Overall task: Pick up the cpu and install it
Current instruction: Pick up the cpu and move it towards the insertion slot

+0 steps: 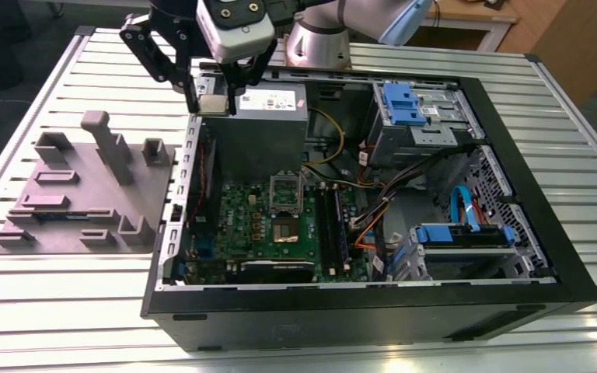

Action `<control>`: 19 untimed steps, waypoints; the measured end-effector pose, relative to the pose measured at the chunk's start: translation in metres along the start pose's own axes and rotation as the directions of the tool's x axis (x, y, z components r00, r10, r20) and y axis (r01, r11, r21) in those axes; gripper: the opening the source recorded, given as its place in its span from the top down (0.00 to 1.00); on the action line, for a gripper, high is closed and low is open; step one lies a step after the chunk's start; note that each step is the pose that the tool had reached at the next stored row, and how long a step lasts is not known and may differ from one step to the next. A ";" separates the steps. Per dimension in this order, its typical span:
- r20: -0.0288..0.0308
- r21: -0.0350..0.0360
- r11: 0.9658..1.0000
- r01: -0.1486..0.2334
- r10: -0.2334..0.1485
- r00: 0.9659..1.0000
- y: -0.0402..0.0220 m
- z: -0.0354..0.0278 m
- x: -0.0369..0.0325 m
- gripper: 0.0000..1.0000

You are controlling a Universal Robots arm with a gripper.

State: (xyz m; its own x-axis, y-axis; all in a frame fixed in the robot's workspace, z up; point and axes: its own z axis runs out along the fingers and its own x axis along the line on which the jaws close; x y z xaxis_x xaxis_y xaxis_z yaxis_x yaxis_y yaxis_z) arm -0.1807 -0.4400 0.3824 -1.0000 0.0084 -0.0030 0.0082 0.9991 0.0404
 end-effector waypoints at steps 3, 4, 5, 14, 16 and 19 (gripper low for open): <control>0.000 0.000 1.000 0.000 0.000 1.000 0.0000 0.0000 -0.0044 0.53; 0.000 0.000 1.000 0.000 0.000 1.000 0.0000 0.0000 -0.0063 0.53; 0.000 0.000 1.000 0.000 0.000 1.000 0.0000 0.0001 -0.0080 0.53; 0.000 0.000 1.000 0.000 0.000 1.000 -0.0058 -0.0002 -0.0102 0.53; 0.000 0.000 1.000 0.000 0.000 1.000 -0.0060 -0.0001 -0.0103 0.53; 0.000 0.000 1.000 0.000 0.000 1.000 -0.0061 -0.0002 -0.0125 0.53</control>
State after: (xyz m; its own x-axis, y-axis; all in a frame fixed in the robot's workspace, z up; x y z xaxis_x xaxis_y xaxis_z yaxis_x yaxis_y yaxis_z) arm -0.1682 -0.4462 0.3824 -1.0000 0.0085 -0.0030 0.0084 0.9991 0.0404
